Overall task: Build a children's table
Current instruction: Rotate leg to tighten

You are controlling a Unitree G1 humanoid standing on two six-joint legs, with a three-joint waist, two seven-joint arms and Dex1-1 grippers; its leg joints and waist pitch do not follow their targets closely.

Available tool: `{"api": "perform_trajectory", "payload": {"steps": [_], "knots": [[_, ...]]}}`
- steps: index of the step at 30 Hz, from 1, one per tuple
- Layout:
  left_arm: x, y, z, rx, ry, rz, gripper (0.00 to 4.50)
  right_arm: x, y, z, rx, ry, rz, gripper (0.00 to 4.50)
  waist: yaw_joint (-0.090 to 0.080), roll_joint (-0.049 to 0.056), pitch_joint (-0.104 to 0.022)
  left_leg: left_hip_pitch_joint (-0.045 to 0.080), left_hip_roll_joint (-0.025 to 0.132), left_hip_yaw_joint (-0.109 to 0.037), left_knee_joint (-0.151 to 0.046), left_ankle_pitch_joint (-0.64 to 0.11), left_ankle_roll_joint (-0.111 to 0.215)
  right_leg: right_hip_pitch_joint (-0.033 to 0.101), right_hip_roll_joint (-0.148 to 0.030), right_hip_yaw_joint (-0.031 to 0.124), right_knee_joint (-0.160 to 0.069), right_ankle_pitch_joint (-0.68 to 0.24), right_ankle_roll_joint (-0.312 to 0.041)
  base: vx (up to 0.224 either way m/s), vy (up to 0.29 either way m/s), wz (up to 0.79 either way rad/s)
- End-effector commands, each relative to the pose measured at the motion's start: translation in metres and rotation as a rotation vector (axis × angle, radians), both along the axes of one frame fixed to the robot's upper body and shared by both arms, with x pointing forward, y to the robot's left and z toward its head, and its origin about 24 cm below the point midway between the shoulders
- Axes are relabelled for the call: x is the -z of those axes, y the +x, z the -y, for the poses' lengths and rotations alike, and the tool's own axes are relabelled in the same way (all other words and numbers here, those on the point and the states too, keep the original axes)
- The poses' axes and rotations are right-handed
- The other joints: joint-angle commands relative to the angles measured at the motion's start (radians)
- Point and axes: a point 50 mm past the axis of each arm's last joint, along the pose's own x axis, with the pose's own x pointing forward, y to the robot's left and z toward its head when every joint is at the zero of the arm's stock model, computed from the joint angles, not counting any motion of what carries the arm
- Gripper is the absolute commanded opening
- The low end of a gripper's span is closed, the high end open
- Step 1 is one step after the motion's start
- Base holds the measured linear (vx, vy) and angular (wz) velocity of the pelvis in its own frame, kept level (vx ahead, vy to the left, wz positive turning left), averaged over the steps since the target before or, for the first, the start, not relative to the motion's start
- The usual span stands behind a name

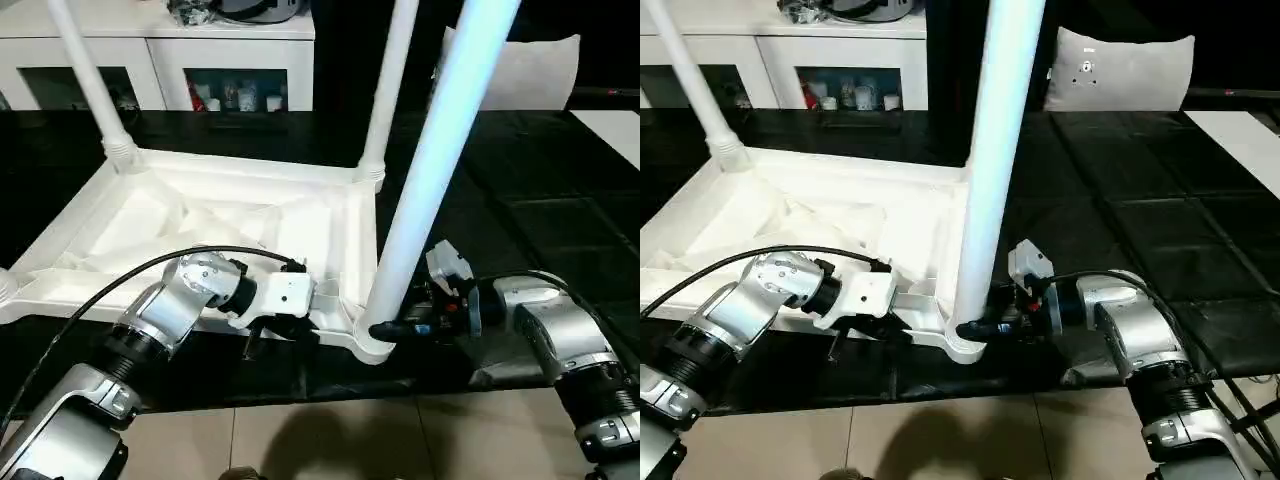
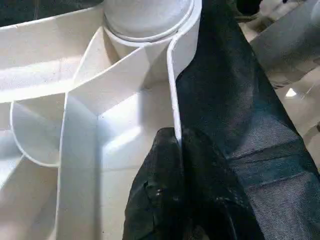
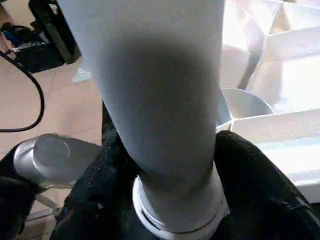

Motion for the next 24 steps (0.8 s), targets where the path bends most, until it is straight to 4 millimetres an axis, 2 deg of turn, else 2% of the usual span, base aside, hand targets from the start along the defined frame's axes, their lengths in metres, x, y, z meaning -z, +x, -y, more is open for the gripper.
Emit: {"api": "perform_trajectory", "payload": {"steps": [1, 3, 8, 10, 11, 14, 15, 16, 17, 18, 19, 20, 21, 23, 24], "knots": [[0.007, -0.007, 0.006, 0.092, 0.055, -0.032, 0.00, 0.000, -0.003, 0.000, -0.025, 0.012, -0.026, 2.26, -0.005, 0.000, -0.070, 0.004, 0.031, 0.000, -0.070, -0.201, 0.046, 0.057, -0.057, 0.054, -0.059, -0.304, -0.178, 0.000, 0.000, 0.00], [0.008, -0.008, 0.005, 0.086, 0.048, -0.043, 0.00, 0.001, -0.005, 0.000, -0.034, 0.018, -0.035, 2.06, -0.004, -0.001, -0.070, 0.004, 0.031, 0.001, -0.070, -0.197, 0.046, 0.057, -0.058, 0.054, -0.059, -0.302, -0.178, 0.000, 0.000, 0.00], [0.009, -0.007, 0.006, 0.003, -0.007, -0.088, 0.00, 0.003, -0.010, -0.004, -0.031, 0.043, -0.044, 1.98, -0.004, -0.005, -0.068, 0.003, 0.029, 0.002, -0.070, -0.198, 0.048, 0.056, -0.058, 0.054, -0.062, -0.329, -0.169, 0.000, 0.000, 0.00], [0.009, -0.004, 0.009, -0.062, -0.036, -0.102, 0.00, 0.006, -0.008, -0.009, 0.026, 0.054, -0.052, 1.97, -0.004, -0.007, -0.067, 0.004, 0.029, 0.003, -0.070, -0.197, 0.046, 0.057, -0.058, 0.054, -0.063, -0.346, -0.162, 0.000, 0.000, 0.00], [0.009, -0.003, 0.011, -0.106, -0.053, -0.107, 0.00, 0.008, -0.007, -0.013, 0.069, 0.057, -0.056, 1.97, -0.005, -0.006, -0.064, 0.002, 0.028, 0.002, -0.072, -0.202, 0.045, 0.055, -0.058, 0.053, -0.066, -0.369, -0.154, 0.000, 0.000, 0.00], [0.008, 0.003, 0.019, -0.217, -0.096, -0.119, 0.00, 0.014, 0.006, -0.025, 0.248, 0.027, -0.050, 1.97, -0.014, -0.006, -0.057, 0.011, 0.022, -0.001, -0.073, -0.255, 0.024, 0.048, -0.059, 0.046, -0.085, -0.511, -0.111, 0.000, 0.000, 0.00], [0.007, 0.004, 0.023, -0.255, -0.110, -0.123, 0.00, 0.016, 0.012, -0.031, 0.332, 0.001, -0.036, 1.97, -0.023, -0.007, -0.055, 0.015, 0.017, -0.004, -0.071, -0.275, 0.014, 0.044, -0.061, 0.041, -0.095, -0.574, -0.086, 0.000, 0.000, 0.00], [0.007, 0.005, 0.023, -0.259, -0.111, -0.123, 0.00, 0.016, 0.013, -0.032, 0.341, -0.002, -0.035, 1.96, -0.034, -0.008, -0.055, 0.008, 0.015, -0.008, -0.072, -0.273, 0.005, 0.048, -0.060, 0.037, -0.097, -0.598, -0.066, 0.000, 0.000, 0.00], [0.007, 0.006, 0.027, -0.302, -0.121, -0.126, 0.00, 0.018, 0.019, -0.037, 0.433, -0.034, -0.018, 1.96, -0.041, -0.007, -0.054, 0.002, 0.015, -0.011, -0.073, -0.279, 0.000, 0.052, -0.061, 0.033, -0.097, -0.607, -0.057, 0.000, 0.000, 0.00], [0.007, 0.008, 0.032, -0.349, -0.123, -0.118, 0.00, 0.020, 0.026, -0.043, 0.529, -0.063, -0.010, 1.95, -0.054, -0.003, -0.052, 0.002, 0.014, -0.014, -0.073, -0.302, -0.010, 0.050, -0.058, 0.026, -0.103, -0.632, -0.036, 0.000, 0.000, 0.00], [0.007, 0.008, 0.032, -0.349, -0.123, -0.118, 0.00, 0.020, 0.026, -0.043, 0.529, -0.063, -0.010, 1.94, -0.071, -0.006, -0.052, 0.003, 0.008, -0.016, -0.069, -0.327, -0.010, 0.048, -0.058, 0.019, -0.112, -0.657, -0.022, 0.000, 0.000, 0.00], [0.006, 0.009, 0.036, -0.379, -0.130, -0.114, 0.00, 0.020, 0.029, -0.047, 0.585, -0.069, -0.014, 1.94, -0.078, -0.005, -0.052, 0.005, 0.006, -0.017, -0.067, -0.343, -0.007, 0.046, -0.058, 0.015, -0.116, -0.673, -0.014, 0.000, 0.000, 0.00], [0.005, 0.010, 0.041, -0.415, -0.143, -0.106, 0.00, 0.020, 0.032, -0.051, 0.647, -0.074, -0.020, 1.93, -0.091, 0.006, -0.050, 0.008, 0.007, -0.018, -0.066, -0.365, -0.004, 0.042, -0.056, 0.013, -0.123, -0.674, -0.011, 0.000, 0.000, 0.00], [0.002, 0.015, 0.051, -0.495, -0.178, -0.088, 0.00, 0.021, 0.037, -0.059, 0.741, -0.069, -0.035, 1.93, -0.103, 0.005, -0.054, 0.014, 0.003, -0.019, -0.060, -0.374, -0.001, 0.040, -0.055, 0.005, -0.128, -0.665, -0.015, 0.000, 0.000, 0.00], [0.001, 0.018, 0.058, -0.542, -0.201, -0.076, 0.00, 0.021, 0.039, -0.063, 0.778, -0.064, -0.027, 1.93, -0.111, 0.004, -0.056, 0.010, 0.005, -0.020, -0.063, -0.369, 0.007, 0.044, -0.055, 0.006, -0.126, -0.636, -0.023, 0.000, 0.000, 0.00]]}}
